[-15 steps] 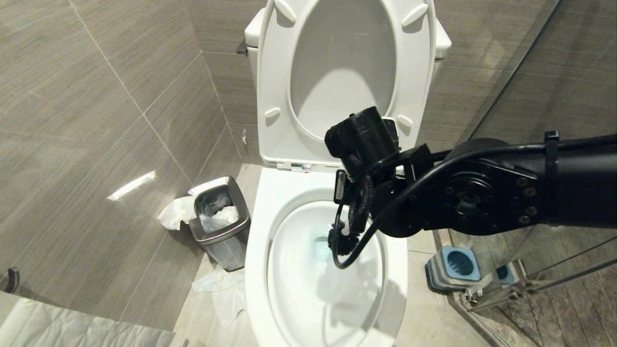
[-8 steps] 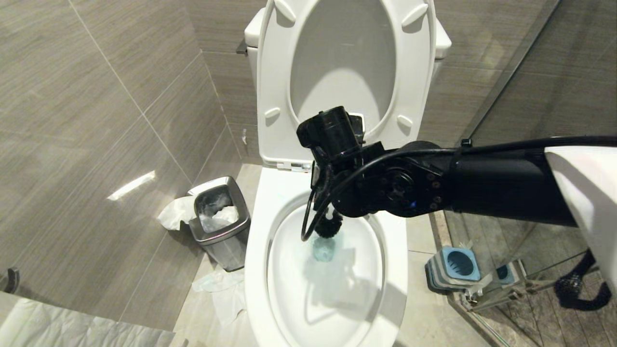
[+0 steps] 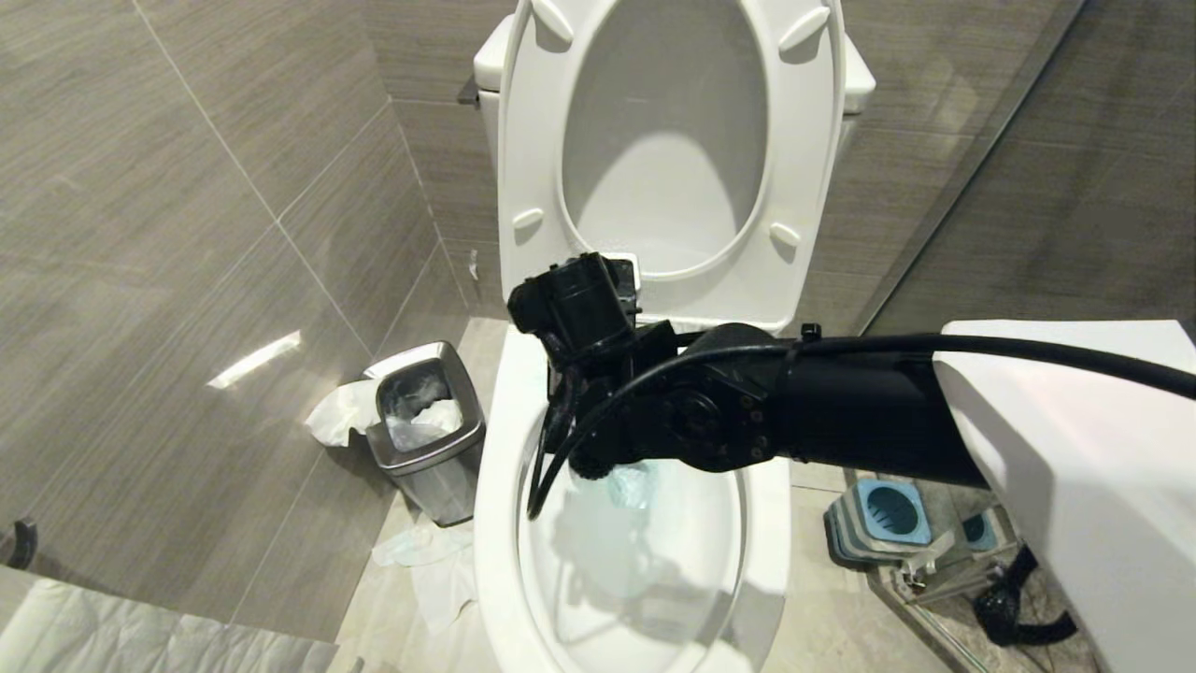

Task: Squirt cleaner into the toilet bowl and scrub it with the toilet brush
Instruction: Scrub the toilet bowl

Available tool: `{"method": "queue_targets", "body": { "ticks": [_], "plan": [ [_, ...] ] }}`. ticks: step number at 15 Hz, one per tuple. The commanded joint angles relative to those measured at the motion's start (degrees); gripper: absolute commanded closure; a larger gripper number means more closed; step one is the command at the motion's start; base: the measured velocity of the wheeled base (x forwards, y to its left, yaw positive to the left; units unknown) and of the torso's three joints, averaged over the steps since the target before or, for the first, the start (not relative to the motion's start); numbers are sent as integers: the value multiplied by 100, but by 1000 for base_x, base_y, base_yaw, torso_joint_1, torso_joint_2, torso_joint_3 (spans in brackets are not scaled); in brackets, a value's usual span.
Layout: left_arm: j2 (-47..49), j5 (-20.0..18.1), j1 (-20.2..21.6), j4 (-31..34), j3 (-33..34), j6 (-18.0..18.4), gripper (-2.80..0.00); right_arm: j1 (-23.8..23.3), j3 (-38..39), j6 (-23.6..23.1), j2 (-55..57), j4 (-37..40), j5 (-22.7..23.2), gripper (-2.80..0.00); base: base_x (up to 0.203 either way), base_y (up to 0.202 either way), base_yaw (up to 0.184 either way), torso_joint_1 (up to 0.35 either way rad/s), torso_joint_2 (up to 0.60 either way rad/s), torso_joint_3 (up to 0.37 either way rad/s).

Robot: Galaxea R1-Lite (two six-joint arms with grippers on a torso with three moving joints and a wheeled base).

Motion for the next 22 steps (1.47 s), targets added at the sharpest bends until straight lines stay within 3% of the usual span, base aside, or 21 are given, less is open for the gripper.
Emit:
{"method": "queue_targets", "body": {
  "ticks": [1,6,11,17,22],
  "plan": [
    [7,-2,-4,3,0,0,0,201,89,23,-88,50,-25,0,0,0,0,0,0,0],
    [7,-2,-4,3,0,0,0,864,982,715,-642,649,-65,0,0,0,0,0,0,0],
    [7,-2,-4,3,0,0,0,892,2366,1097,-1524,684,-206,0,0,0,0,0,0,0],
    [7,-2,-4,3,0,0,0,22,2778,1152,-2019,684,-305,0,0,0,0,0,0,0],
    [7,-2,-4,3,0,0,0,-505,2113,1014,-1683,619,-312,0,0,0,0,0,0,0]
  ]
}}
